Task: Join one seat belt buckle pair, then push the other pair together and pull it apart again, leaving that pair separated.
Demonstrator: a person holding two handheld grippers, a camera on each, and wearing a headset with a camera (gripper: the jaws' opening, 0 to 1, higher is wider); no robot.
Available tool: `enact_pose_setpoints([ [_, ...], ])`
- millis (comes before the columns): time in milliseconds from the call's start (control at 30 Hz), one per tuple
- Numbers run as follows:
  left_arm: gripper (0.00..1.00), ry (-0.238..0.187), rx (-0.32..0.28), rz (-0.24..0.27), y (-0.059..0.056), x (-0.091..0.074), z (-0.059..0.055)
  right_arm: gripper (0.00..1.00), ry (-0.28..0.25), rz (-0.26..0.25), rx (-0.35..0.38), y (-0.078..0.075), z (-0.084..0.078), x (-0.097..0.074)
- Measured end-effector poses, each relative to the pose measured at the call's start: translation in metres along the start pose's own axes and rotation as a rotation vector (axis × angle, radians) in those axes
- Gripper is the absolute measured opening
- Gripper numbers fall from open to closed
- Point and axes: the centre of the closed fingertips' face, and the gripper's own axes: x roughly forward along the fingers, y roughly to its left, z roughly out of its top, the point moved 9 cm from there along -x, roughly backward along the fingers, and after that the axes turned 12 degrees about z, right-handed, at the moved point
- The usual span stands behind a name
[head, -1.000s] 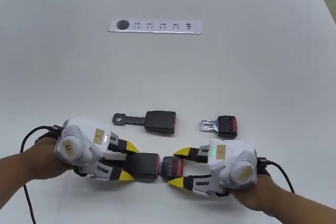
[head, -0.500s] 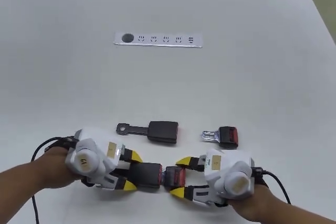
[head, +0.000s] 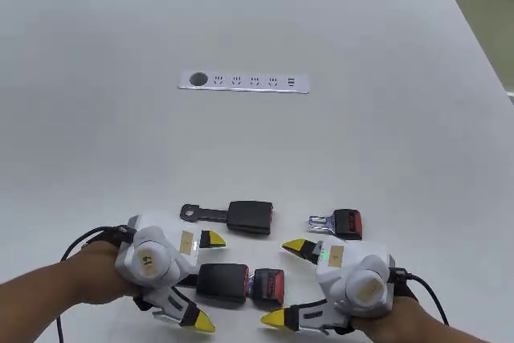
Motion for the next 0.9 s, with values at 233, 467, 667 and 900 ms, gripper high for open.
enact_pose_setpoints([
  [233, 0.78, -0.003, -0.007, 0.031, 0.009, -0.01, 0.008, 0.67, -0.02, -0.017, 0.001, -0.004, -0.001, -0.013],
  [467, 0.78, -0.013, -0.032, 0.059, 0.026, -0.019, 0.017, 0.7, -0.053, -0.046, 0.018, -0.016, -0.001, -0.034],
  [667, 0.78, -0.018, -0.018, 0.086, 0.05, -0.023, 0.027, 0.72, -0.05, -0.086, 0.013, -0.038, -0.004, -0.059],
  [900, 0.76, -0.025, -0.008, 0.106, 0.071, -0.02, 0.036, 0.73, -0.066, -0.134, 0.054, -0.065, -0.011, -0.08],
])
